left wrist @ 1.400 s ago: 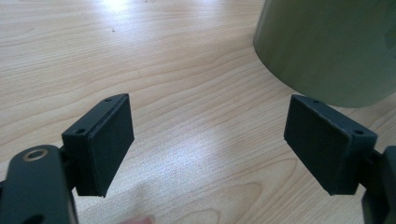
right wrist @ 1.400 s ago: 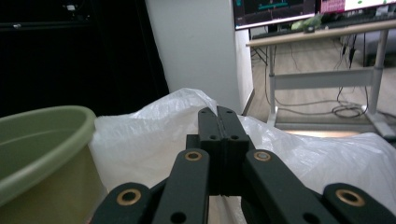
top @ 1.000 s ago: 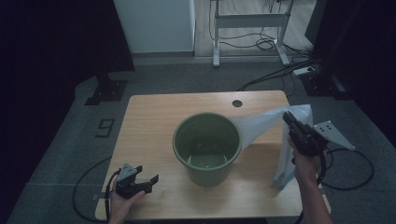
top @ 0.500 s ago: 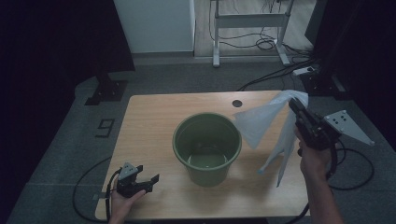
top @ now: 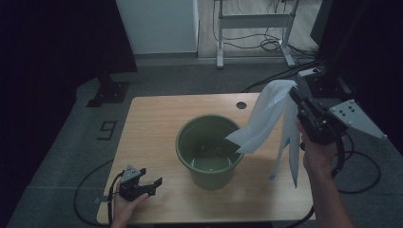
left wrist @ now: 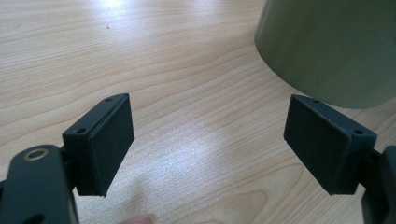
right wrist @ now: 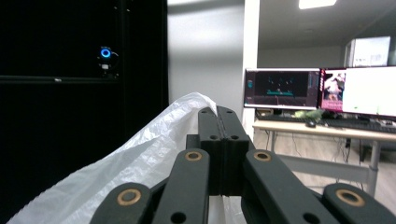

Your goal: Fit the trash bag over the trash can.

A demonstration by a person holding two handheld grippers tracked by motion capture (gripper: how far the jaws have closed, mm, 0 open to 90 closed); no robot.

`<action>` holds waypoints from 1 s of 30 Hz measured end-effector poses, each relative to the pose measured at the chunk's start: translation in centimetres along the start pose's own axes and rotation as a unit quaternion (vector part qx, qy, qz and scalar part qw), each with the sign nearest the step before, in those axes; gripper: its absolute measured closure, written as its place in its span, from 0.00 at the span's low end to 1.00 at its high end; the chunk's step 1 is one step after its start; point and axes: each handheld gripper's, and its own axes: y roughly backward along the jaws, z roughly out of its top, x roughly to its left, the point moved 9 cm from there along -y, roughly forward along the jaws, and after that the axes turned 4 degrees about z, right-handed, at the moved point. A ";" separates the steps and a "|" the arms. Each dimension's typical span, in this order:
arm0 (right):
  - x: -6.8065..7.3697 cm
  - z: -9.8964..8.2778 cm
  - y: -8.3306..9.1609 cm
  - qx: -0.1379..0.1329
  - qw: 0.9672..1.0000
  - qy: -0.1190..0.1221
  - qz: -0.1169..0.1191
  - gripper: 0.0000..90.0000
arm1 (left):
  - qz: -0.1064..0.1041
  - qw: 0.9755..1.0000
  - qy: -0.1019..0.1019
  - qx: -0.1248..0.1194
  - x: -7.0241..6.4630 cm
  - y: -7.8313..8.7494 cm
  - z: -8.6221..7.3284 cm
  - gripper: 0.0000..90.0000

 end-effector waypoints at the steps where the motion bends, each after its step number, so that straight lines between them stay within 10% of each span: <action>1: 0.3 0.4 -0.1 -0.002 1.000 0.003 0.002 0.99 | 0.000 1.000 0.001 0.000 0.0 0.0 0.0 0.18; 30: 3.8 5.4 -2.2 -0.031 0.999 0.025 0.018 0.99 | -0.006 1.000 0.000 0.000 -0.1 -0.1 0.0 0.18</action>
